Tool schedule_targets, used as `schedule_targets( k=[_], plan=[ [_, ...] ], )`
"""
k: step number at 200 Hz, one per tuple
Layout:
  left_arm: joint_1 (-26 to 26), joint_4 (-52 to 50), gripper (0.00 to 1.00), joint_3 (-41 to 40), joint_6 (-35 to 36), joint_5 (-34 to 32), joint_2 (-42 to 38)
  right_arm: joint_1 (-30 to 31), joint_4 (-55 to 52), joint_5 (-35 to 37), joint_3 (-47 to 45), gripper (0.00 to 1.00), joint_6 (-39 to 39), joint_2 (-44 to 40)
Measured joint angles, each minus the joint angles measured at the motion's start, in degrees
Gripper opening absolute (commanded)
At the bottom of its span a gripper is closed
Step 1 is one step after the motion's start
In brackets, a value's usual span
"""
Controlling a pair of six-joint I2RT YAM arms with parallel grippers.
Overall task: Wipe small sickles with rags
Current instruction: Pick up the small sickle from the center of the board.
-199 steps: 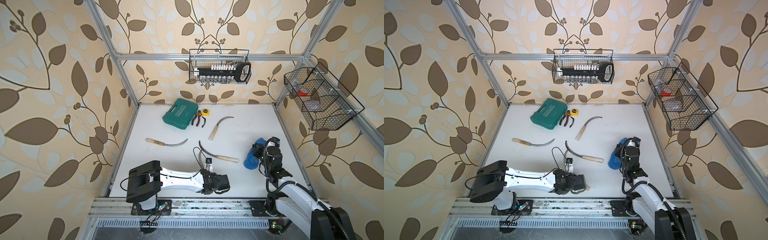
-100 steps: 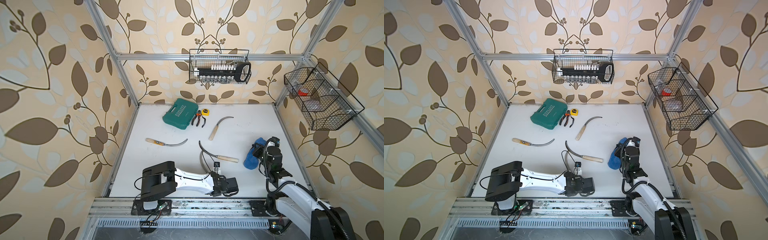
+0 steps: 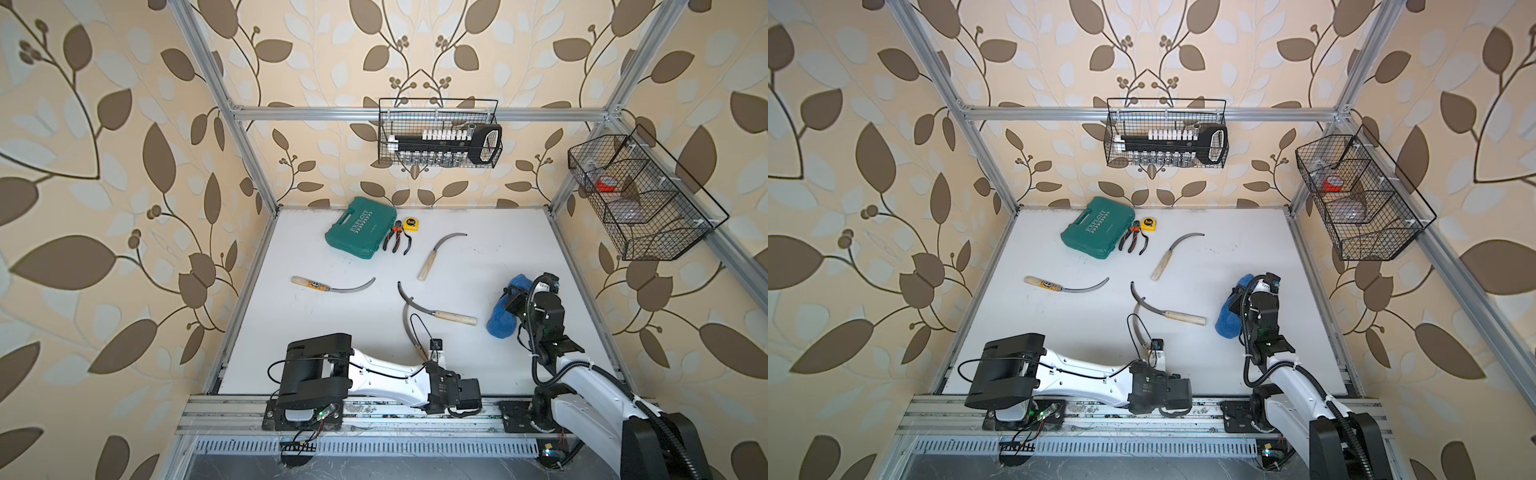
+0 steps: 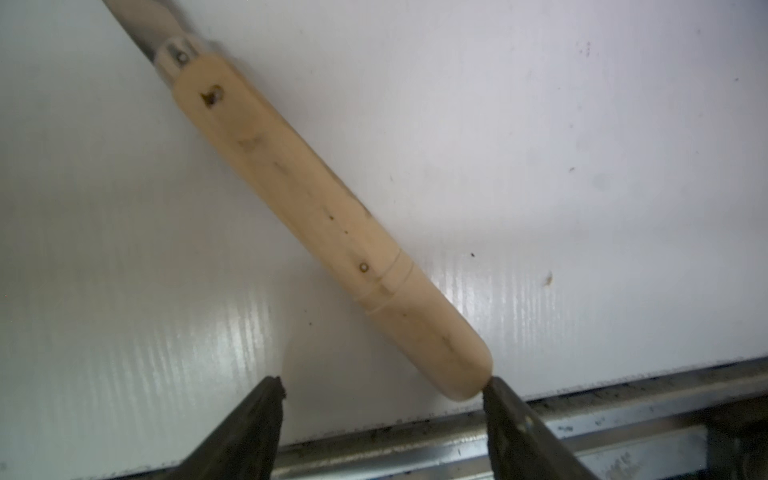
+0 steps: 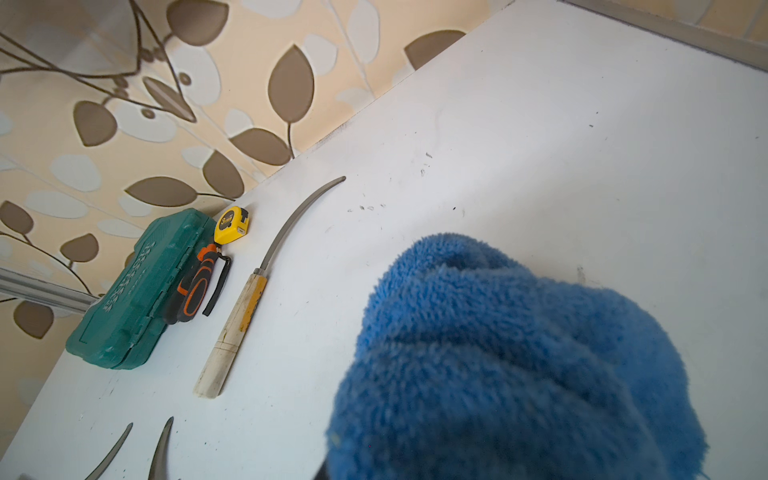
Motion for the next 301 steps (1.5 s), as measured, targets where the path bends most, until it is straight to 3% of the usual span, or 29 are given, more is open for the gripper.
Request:
schedule_targets(
  k=[21,60,98,123,191,216,263,282,301],
  plan=[
    [0.04,-0.46,0.75,0.07,-0.33,-0.09,0.04,0.00,0.00,-0.07,0.00,0.07,0.00,0.00],
    [0.04,-2.45,0.91,3.82,0.22,-0.52,2.29,0.00,-0.02,-0.39,0.00,0.08,-0.02,0.00],
    [0.70,-2.86,0.91,5.33,0.22,-1.60,2.73,0.00,0.00,-0.39,0.00,0.08,-0.02,-0.02],
    [1.92,-2.99,0.84,5.68,0.26,-1.44,4.63,0.00,0.00,-0.42,0.00,0.08,-0.02,-0.02],
    [4.55,-4.57,0.51,7.21,0.15,-1.64,6.80,0.00,0.00,-0.59,0.00,0.09,-0.02,-0.02],
    [4.55,-4.85,0.43,6.58,-1.14,-2.62,6.67,0.00,0.00,-0.81,0.00,0.09,-0.02,-0.02],
    [4.55,-5.99,0.40,2.25,-4.33,-4.33,3.89,0.00,0.02,-0.87,0.00,0.09,-0.02,-0.02],
    [4.52,-7.32,0.52,0.09,-5.27,-4.55,2.34,0.00,0.02,-1.03,0.00,0.09,-0.02,-0.02],
    [4.39,-8.57,0.54,-0.70,-6.56,-4.55,1.79,0.00,0.04,-1.07,0.00,0.09,-0.02,-0.02]
  ],
)
